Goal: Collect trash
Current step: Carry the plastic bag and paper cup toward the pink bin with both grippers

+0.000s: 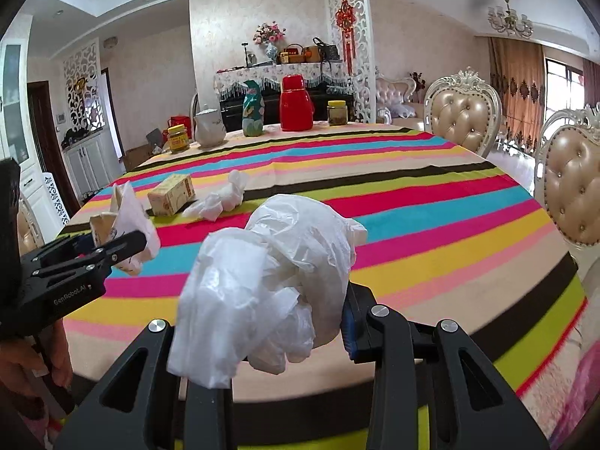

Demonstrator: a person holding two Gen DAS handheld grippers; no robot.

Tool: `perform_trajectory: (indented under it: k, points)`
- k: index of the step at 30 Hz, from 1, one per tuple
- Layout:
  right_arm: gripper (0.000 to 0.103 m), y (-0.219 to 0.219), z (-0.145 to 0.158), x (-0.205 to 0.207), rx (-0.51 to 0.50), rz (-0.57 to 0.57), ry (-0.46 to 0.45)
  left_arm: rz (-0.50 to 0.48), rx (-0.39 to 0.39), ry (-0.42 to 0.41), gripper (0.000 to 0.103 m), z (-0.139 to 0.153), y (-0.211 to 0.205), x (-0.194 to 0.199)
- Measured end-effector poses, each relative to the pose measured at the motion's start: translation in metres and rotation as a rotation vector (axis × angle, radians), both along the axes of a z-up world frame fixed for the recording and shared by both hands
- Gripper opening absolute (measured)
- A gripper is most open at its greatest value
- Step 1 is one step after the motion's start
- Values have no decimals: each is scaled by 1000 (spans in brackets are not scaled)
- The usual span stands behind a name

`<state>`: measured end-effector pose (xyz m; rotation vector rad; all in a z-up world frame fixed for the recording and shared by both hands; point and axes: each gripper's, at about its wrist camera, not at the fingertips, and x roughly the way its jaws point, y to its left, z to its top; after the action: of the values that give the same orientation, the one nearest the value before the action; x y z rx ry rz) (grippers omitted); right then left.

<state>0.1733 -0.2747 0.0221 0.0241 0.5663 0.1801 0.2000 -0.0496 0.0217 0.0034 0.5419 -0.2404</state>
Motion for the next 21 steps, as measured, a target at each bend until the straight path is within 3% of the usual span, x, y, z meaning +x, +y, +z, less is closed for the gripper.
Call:
perform_trajectory:
  k: [8,21]
  points:
    - [32,-25,-1,-31,2,-42,-15,-84,5,12,50,-7,-40,-23]
    - [32,-72,-10,-56,19,-120,-14,-194,30,23,50,-10,-87,-28]
